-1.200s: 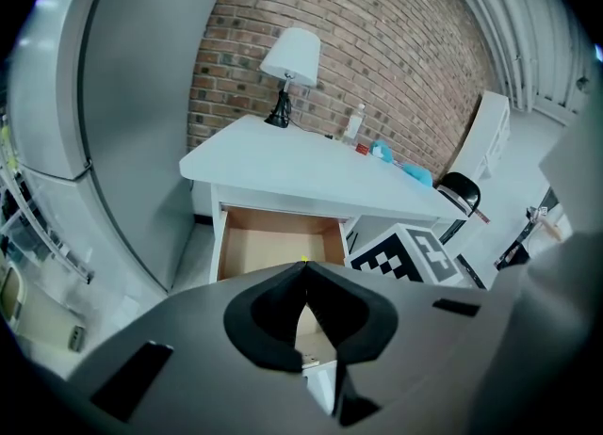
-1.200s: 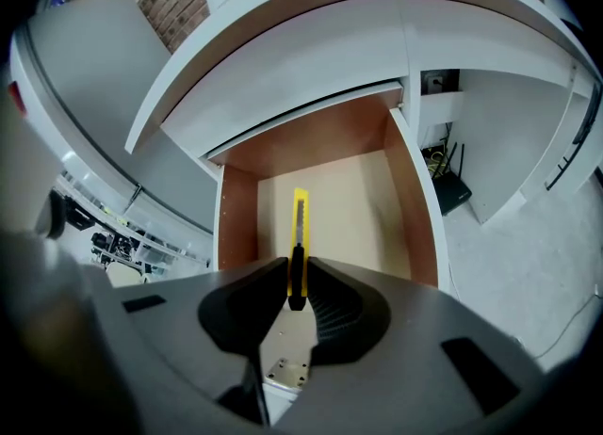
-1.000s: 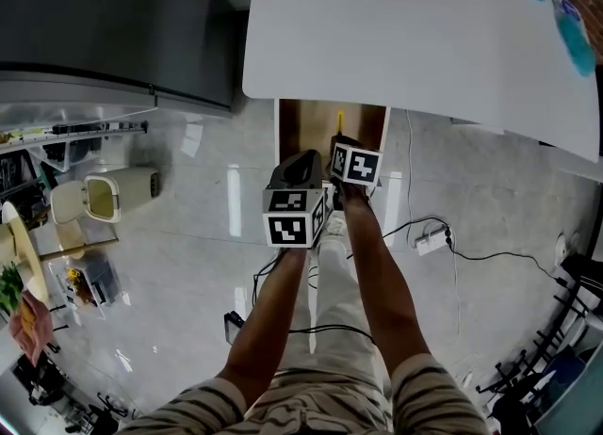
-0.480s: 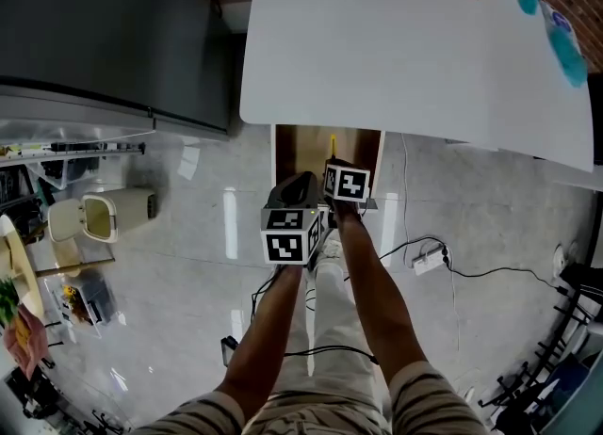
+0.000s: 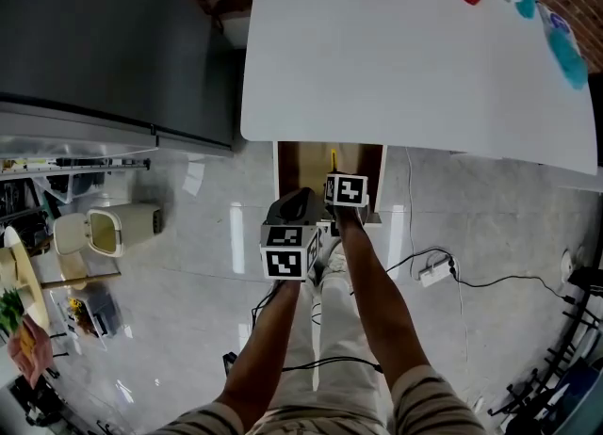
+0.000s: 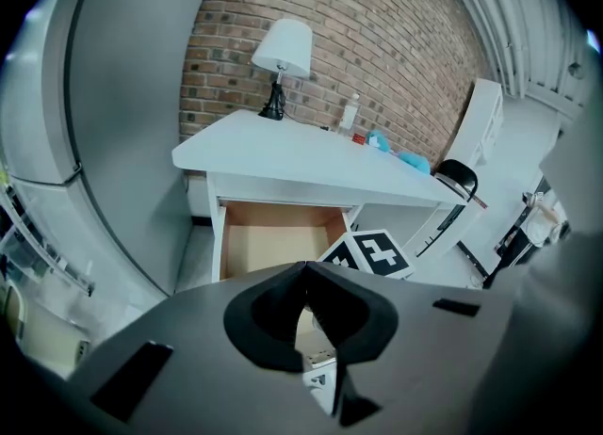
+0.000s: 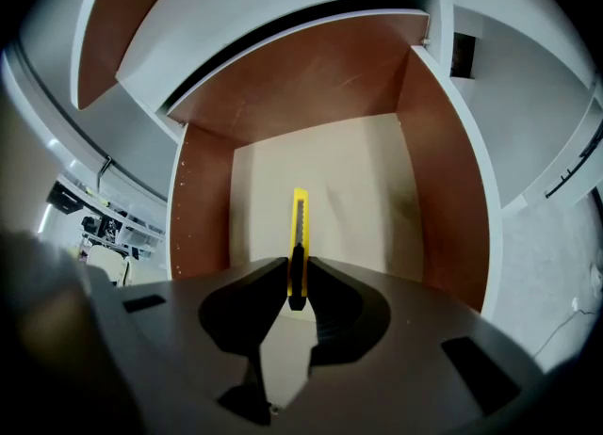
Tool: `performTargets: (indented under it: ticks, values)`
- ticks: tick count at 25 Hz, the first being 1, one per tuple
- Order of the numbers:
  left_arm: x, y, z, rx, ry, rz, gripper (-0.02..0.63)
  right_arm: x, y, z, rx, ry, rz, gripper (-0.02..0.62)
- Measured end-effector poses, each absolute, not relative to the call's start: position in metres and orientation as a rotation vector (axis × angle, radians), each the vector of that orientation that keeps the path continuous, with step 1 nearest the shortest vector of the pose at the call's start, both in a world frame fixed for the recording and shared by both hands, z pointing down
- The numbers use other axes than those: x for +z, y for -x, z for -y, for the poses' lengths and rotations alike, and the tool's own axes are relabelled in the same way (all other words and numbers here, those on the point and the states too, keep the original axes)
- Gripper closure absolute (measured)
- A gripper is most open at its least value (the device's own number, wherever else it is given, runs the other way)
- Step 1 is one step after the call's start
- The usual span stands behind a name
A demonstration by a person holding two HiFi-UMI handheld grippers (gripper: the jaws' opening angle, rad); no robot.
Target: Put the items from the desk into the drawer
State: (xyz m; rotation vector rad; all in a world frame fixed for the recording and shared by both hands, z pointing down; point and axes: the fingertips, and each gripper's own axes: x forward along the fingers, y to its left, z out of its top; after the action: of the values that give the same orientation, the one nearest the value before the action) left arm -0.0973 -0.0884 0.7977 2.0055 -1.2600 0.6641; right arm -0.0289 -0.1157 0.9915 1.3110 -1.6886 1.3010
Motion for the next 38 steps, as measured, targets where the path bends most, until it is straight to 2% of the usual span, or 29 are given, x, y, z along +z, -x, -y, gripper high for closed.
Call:
performTargets:
  ticks: [16,38]
  values:
    - [0.805,0.099,0.079,0.68,-2.018,1.252,0.6,1.027,0.038,0.107,1.41,-1.277,1.625,0.523]
    - [0.806,0.092,0.087,0.661,-2.023,1.237,0.6,1.028,0.032,0.118,1.429,-1.293,1.639,0.514]
